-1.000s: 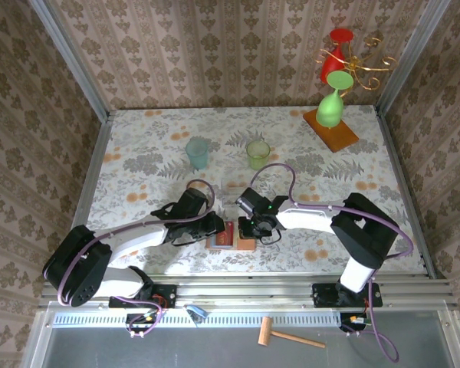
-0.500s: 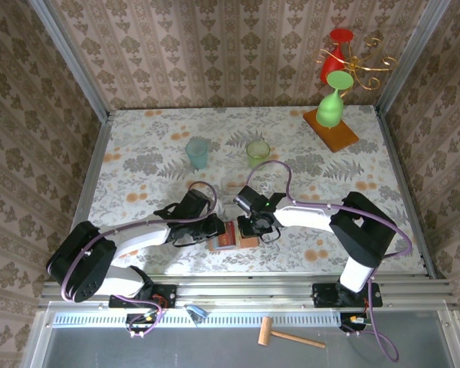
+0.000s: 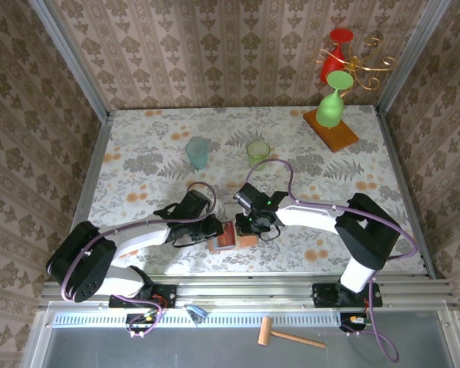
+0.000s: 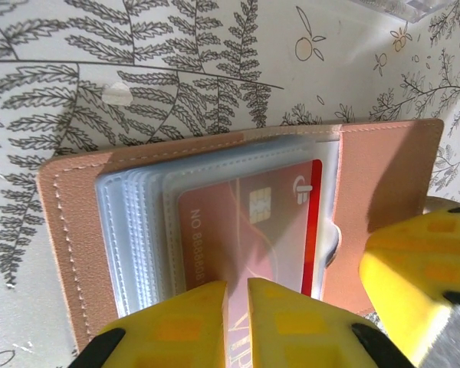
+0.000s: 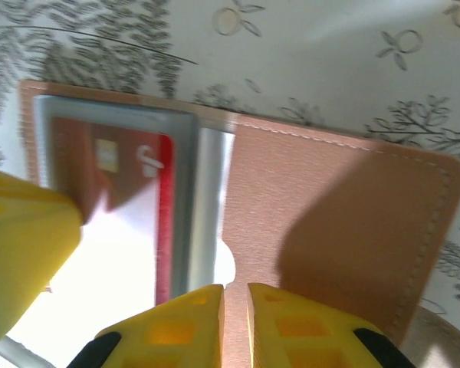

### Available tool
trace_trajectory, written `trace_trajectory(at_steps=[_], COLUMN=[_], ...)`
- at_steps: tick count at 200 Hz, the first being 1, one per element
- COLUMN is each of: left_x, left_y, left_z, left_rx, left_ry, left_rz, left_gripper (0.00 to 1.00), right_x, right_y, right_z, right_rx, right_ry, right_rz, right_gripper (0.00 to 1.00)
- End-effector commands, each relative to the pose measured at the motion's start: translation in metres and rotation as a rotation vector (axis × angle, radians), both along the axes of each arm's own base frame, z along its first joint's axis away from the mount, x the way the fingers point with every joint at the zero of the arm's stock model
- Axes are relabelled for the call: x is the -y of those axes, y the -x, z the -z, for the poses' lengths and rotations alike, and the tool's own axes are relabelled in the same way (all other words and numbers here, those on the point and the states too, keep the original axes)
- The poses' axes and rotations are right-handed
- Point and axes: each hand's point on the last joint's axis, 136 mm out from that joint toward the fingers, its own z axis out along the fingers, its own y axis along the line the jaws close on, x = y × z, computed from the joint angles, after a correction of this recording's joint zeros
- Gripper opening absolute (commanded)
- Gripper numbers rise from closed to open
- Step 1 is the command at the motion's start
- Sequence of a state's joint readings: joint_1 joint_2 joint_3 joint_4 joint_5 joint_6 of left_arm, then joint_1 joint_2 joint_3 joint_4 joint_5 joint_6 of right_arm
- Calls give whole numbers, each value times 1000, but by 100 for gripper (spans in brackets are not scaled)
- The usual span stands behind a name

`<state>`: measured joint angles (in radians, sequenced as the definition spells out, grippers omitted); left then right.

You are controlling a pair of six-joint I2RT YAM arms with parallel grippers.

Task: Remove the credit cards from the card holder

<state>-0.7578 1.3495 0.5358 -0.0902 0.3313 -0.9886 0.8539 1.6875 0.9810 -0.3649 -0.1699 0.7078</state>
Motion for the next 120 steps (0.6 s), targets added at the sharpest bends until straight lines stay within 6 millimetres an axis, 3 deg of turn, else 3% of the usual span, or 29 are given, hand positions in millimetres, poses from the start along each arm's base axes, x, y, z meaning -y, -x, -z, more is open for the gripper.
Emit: trace_trajectory(at_steps=[1, 58, 92, 120], left_x=[-9, -7, 0, 3], left_y=[1, -6, -7, -1], left_z=[9, -2, -20, -21], left_rx=[-2, 22, 44, 37], left_ry=[-48, -33, -2, 2], left_rz=[5, 3, 17, 27], left_gripper=[15, 15, 16, 16], right_x=[-15, -33, -33, -31], right_y=[2, 5, 3, 2], right_z=[-14, -17, -16, -13], right_rx=[-26, -145, -160, -184], right_ry=[-103, -250, -289, -304], right_rz=[5, 39, 69, 103], right_gripper=[16, 20, 20, 20])
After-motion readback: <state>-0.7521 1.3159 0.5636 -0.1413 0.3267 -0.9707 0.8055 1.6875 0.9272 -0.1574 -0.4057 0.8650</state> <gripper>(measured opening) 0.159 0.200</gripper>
